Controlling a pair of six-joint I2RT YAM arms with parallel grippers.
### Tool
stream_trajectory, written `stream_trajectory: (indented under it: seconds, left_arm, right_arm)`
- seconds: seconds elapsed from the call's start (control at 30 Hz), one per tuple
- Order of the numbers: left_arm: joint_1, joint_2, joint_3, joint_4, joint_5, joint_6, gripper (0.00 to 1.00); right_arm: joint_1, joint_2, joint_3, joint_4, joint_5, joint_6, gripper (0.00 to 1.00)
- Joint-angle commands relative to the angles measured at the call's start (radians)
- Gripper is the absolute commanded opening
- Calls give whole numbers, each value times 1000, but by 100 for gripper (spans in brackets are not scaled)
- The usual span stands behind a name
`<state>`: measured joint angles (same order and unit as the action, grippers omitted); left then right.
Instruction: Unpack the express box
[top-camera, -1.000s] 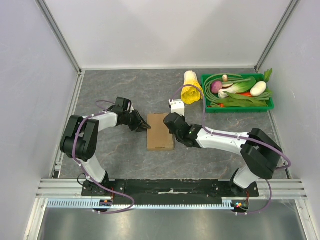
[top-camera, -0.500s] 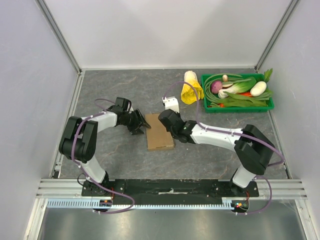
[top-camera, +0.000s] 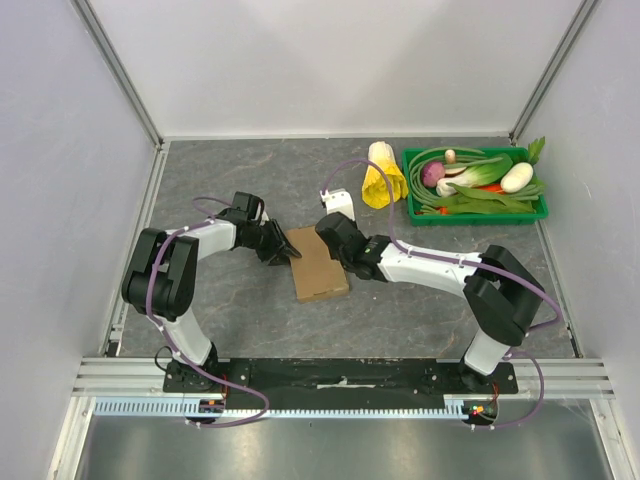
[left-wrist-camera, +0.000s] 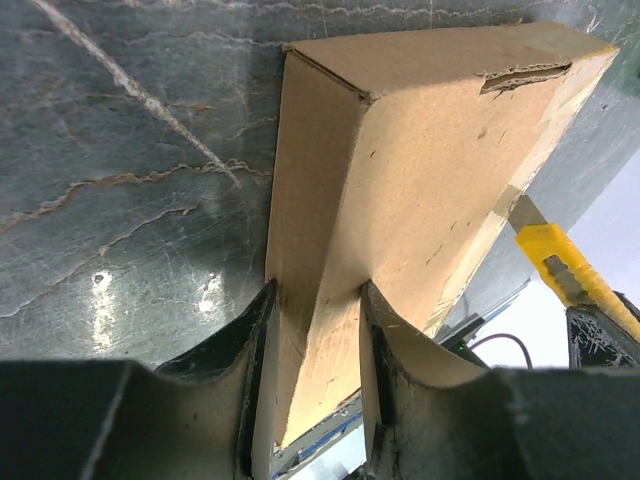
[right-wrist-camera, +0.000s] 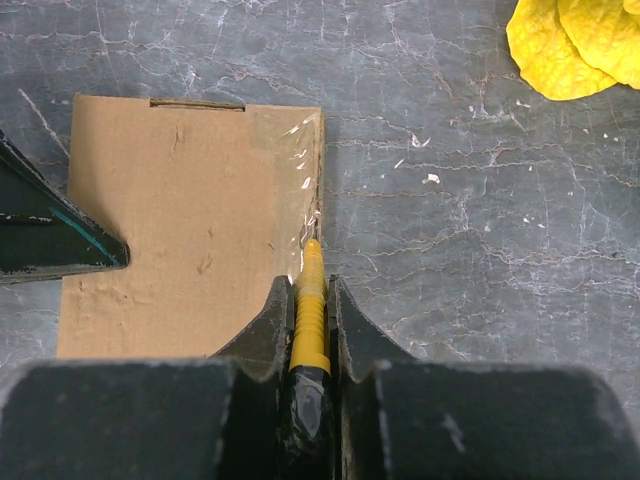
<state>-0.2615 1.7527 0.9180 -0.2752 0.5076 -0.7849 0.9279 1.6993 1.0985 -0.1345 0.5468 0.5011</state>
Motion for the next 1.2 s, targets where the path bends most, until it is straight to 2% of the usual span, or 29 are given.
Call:
stream_trajectory:
  seconds: [0.0, 0.3, 1.17]
  left_arm:
    - [-7, 44, -34, -24, -135, -68, 30]
    - [-8, 39, -56, -9, -155, -134, 27]
    - [-8, 36, -56, -5, -169, -155, 26]
  right_arm:
    - [6, -33, -29, -14, -65, 40, 0]
    - [38, -105, -123, -27, -54, 77, 0]
    - [97, -199, -186, -132, -68, 132, 0]
